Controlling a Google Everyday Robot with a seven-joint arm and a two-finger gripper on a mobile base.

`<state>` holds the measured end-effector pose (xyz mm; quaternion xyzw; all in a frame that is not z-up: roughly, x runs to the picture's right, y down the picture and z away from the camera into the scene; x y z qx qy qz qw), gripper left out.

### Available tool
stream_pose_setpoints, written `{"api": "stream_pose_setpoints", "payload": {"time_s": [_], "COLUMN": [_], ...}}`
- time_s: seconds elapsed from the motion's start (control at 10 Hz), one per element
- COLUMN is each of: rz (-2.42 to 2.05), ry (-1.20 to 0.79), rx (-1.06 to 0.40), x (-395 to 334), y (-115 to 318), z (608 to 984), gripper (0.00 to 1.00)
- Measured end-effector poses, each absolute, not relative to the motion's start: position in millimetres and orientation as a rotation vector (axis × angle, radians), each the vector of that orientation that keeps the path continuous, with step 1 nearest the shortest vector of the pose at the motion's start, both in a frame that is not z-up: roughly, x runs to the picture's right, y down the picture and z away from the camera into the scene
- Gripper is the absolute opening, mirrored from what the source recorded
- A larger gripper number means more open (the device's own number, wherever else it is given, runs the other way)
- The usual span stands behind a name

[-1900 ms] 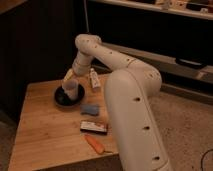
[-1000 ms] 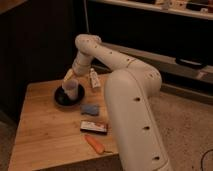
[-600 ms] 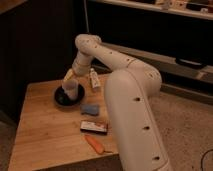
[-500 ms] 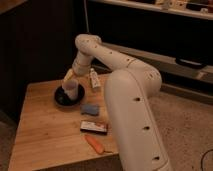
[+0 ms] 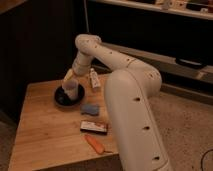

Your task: Push the eraser across the table

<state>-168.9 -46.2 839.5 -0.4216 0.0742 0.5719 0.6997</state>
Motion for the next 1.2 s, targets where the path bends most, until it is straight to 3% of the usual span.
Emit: {"api": "stream_pose_setpoints", "payload": {"time_s": [0.6,0.8,1.2], "rz": [1.367,1.395,1.44], "ry": [0.097,0.083,0.071], "rx": [-0.893,-0.872,-0.847], "x": [-123,-89,-55], "y": [-42,-21,72], "z": [818,802,756], "gripper": [0.8,0.8,0.78]}}
